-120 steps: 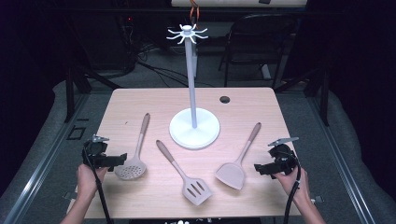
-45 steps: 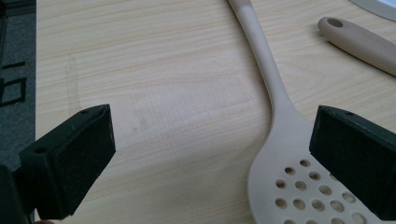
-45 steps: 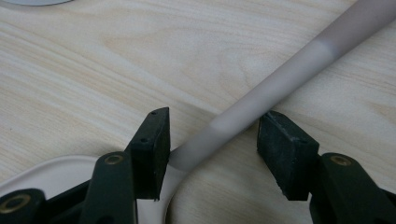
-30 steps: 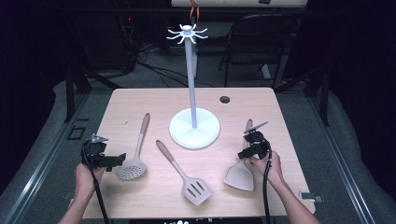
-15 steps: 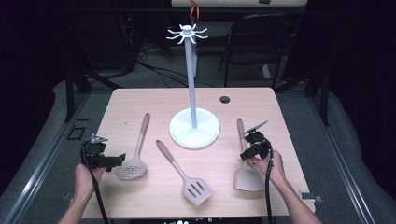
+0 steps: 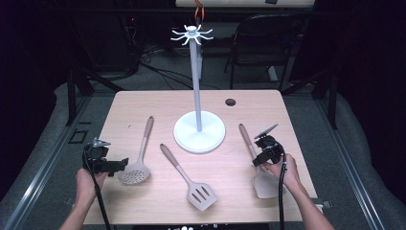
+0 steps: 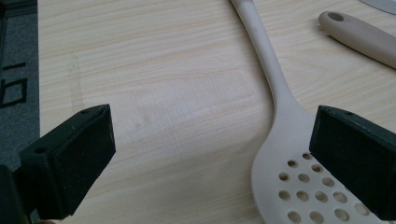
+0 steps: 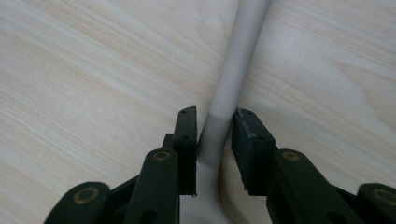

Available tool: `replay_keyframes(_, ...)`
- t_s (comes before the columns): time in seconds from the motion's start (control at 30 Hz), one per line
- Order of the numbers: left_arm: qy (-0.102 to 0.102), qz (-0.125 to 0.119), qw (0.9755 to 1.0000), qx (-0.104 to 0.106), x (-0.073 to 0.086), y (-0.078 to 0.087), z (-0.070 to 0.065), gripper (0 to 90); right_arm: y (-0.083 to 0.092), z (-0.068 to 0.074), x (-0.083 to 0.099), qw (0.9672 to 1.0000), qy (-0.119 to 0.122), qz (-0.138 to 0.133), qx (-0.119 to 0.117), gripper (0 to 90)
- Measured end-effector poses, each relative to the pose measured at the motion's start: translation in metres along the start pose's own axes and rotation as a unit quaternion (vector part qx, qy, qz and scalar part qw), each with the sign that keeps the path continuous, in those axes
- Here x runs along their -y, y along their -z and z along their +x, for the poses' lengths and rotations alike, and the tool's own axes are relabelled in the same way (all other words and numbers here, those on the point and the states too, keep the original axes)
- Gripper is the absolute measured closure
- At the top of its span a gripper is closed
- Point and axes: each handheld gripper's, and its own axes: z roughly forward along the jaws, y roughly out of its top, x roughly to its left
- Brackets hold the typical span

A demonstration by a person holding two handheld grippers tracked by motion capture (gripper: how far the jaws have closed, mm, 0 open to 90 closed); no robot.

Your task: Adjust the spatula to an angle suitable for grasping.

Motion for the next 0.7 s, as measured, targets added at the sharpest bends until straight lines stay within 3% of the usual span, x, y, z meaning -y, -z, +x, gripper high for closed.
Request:
replay_keyframes(0.23,-0.003,0.001,1.0,-0.001,-0.001,-0.001,-0.001,0.1,0.0,-0.002,0.004,1.0,0.004,0.001,-0.003,71.8)
replay_keyframes(0.37,-0.004,-0.001,1.0,-0.001,-0.001,-0.001,-0.002,0.1,0.001,-0.001,0.0,0.9999,0.006,-0.005,0.013,71.3)
replay_keyframes(0.4,-0.002,-0.002,1.0,-0.001,-0.001,-0.001,-0.002,0.1,-0.002,0.001,-0.001,0.9997,-0.004,-0.02,0.013,70.9)
replay_keyframes(0.43,-0.003,0.0,1.0,-0.002,-0.001,-0.001,-0.001,0.1,-0.001,0.0,-0.003,0.9997,0.003,-0.011,0.019,70.6)
replay_keyframes(0.7,-0.004,0.001,1.0,-0.001,-0.002,-0.002,-0.003,0.1,-0.002,0.005,-0.013,0.9983,0.001,-0.029,0.05,71.2)
